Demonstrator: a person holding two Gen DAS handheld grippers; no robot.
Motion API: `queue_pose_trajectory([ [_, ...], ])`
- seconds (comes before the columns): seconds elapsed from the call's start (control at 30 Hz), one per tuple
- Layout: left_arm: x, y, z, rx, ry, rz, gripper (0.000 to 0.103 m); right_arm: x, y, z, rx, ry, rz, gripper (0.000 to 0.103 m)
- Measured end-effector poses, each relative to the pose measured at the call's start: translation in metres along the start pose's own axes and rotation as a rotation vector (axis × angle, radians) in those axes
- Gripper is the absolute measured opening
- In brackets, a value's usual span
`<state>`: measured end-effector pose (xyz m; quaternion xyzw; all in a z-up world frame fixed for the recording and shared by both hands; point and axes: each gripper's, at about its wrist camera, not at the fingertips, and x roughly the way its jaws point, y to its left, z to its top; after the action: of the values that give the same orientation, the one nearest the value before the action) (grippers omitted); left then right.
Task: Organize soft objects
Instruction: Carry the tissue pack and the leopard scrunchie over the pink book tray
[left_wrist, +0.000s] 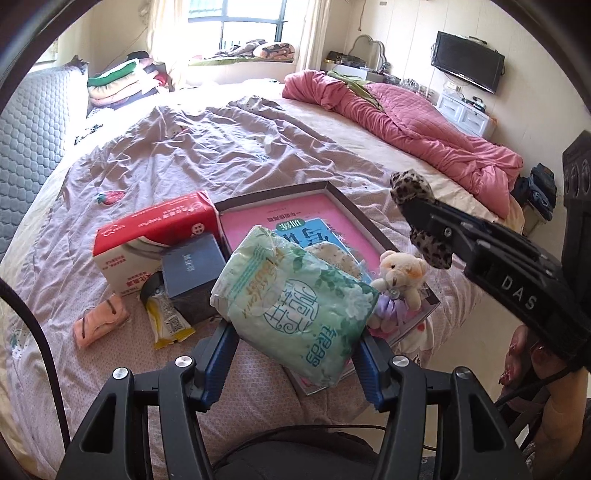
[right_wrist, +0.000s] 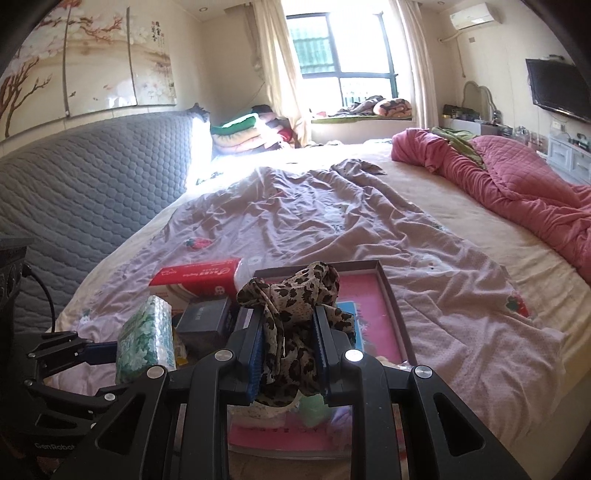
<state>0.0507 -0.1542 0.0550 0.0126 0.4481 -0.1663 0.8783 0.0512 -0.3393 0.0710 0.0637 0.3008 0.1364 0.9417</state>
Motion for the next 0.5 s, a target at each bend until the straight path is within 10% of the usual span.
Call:
queue_pose_trajectory([
  [0.5,0.067,-0.047,-0.017,0.084,0.138,-0.041,0.059,0.013,-0.030,-0.018,0.081,0.022,-0.003,0.025],
])
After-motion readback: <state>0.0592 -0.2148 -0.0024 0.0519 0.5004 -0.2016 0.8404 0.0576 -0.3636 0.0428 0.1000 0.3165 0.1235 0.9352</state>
